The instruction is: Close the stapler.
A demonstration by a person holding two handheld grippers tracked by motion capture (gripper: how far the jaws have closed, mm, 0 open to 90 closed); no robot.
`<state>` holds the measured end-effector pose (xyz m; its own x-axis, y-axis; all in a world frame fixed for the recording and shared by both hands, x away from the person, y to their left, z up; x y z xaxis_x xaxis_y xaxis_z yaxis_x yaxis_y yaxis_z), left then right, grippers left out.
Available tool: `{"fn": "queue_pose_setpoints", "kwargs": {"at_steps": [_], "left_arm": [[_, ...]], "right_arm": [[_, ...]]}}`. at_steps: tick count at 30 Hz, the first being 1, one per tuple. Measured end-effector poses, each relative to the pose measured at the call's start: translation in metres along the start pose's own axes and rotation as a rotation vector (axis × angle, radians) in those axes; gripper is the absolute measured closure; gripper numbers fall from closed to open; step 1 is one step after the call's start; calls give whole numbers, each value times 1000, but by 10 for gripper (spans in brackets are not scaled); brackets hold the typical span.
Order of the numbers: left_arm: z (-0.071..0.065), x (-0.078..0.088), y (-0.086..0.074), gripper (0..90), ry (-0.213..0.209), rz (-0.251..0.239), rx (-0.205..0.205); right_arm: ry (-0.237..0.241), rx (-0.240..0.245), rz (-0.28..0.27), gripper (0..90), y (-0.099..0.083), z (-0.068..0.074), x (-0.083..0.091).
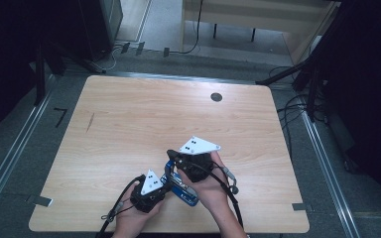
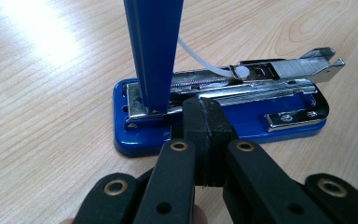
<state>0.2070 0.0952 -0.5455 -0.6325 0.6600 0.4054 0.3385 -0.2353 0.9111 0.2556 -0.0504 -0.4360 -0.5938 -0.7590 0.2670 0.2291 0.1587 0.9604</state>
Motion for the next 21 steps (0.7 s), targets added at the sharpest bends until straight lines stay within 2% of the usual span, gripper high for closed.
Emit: {"fn": "queue_pose_setpoints", "kwargs": {"at_steps": [8,21], "left_arm": [[0,0,0,900,-1,-2,3],[-1,0,0,900,-2,-2,2]], "right_arm": [[15,18,4,900,-1,4,0],[8,1,-12,900,-9,4,13]]}}
Point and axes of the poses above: each handheld gripper's, and its own axes: x roughly backward along the jaws, y roughly out of its top, z roughly to its left, the point moved 2 cm from there along -x, roughly forward along the jaws, and after that the axes turned 14 degrees about -z, right-handed, at the moved point
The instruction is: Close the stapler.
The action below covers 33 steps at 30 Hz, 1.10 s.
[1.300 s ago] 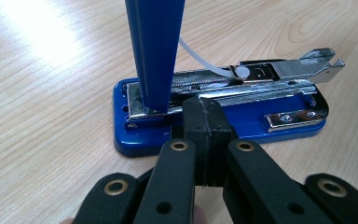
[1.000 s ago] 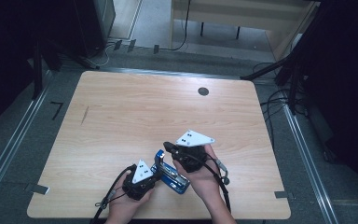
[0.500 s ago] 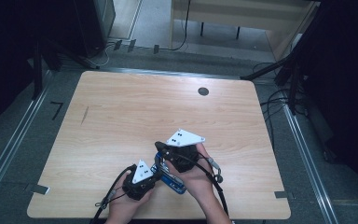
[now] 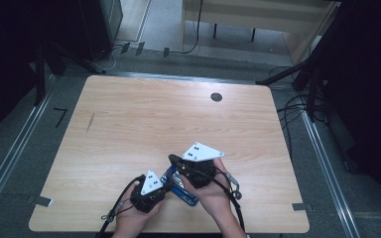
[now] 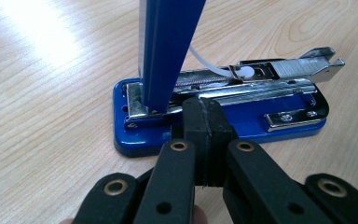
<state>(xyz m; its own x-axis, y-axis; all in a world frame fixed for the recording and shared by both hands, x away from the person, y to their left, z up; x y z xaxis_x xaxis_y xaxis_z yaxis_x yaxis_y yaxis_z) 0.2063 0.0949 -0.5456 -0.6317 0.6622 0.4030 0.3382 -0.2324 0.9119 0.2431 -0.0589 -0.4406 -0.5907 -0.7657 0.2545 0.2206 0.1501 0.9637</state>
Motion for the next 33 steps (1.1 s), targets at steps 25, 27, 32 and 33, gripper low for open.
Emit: {"fn": "queue_pose_setpoints", "kwargs": {"at_steps": [25,27,32,33], "left_arm": [[0,0,0,900,-6,2,-5],[-1,0,0,900,-6,2,-4],[-1,1,0,900,-10,3,-7],[-1,1,0,900,-15,5,-11]], "right_arm": [[-25,-35,22,900,-37,-8,31],[-29,-43,25,900,-42,-9,34],[-42,-49,31,900,-51,-11,39],[-43,-51,32,900,-53,-12,41]]}}
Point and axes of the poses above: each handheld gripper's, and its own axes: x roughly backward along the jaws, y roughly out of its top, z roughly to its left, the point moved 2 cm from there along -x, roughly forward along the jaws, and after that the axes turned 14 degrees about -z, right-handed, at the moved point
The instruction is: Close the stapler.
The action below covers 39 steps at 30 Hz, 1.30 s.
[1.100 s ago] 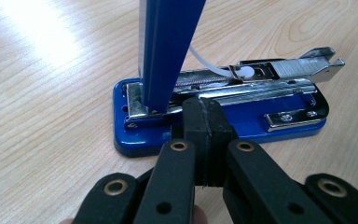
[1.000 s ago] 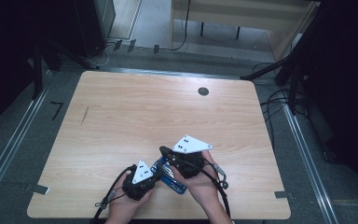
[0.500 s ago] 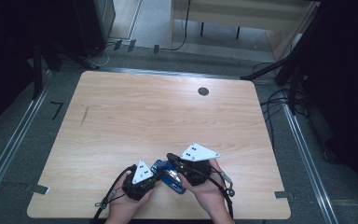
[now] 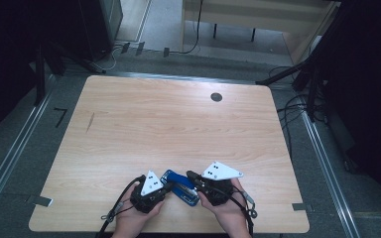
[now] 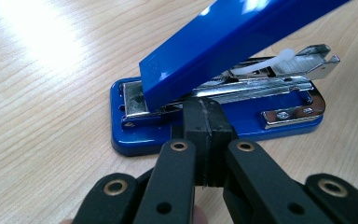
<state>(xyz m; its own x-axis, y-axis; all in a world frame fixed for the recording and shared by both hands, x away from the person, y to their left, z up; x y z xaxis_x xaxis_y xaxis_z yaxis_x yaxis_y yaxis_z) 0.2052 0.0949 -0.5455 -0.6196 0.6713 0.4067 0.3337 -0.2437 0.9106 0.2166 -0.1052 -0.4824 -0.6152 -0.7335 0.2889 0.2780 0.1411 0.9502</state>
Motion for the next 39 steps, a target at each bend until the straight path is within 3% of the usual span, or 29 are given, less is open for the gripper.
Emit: {"fn": "queue_pose_setpoints", "kwargs": {"at_steps": [17,33,39], "left_arm": [[-3,0,-1,900,-43,10,-25],[-3,0,-1,900,-46,19,-26],[-3,0,-1,900,-46,20,-25]], "right_arm": [[-28,-33,22,900,-28,-1,16],[-45,-53,17,900,-44,4,24],[-65,-15,-4,900,-47,7,24]]}}
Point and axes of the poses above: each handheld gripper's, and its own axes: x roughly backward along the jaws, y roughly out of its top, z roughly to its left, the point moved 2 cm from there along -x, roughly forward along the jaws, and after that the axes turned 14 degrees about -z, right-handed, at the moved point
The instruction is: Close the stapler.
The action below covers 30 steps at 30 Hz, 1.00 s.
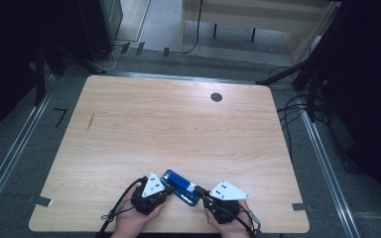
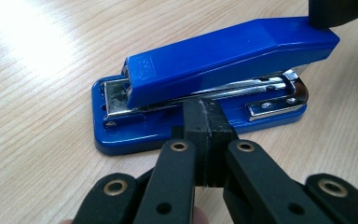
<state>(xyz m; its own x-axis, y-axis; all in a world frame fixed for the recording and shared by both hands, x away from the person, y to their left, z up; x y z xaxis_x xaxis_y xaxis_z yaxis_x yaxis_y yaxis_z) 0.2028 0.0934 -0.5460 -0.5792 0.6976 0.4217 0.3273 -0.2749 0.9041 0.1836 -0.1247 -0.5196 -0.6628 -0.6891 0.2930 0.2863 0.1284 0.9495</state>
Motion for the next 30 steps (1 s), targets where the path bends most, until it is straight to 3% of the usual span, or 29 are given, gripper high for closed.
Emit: {"fn": "queue_pose_setpoints", "kwargs": {"at_steps": [5,9,15,18,25,30], "left_arm": [[0,0,0,900,6,-1,0],[0,0,0,900,7,-1,-1],[1,0,0,900,3,-1,10],[3,1,0,900,-3,-11,33],[3,4,0,900,6,-20,12],[9,13,1,900,2,-36,44]], "right_arm": [[-37,23,3,900,-3,1,-1],[-37,45,14,900,-3,4,1],[-48,14,20,900,-1,4,1],[-44,-24,-17,900,3,4,4],[-52,-17,-13,900,4,5,8],[-43,-22,-14,900,3,5,10]]}}
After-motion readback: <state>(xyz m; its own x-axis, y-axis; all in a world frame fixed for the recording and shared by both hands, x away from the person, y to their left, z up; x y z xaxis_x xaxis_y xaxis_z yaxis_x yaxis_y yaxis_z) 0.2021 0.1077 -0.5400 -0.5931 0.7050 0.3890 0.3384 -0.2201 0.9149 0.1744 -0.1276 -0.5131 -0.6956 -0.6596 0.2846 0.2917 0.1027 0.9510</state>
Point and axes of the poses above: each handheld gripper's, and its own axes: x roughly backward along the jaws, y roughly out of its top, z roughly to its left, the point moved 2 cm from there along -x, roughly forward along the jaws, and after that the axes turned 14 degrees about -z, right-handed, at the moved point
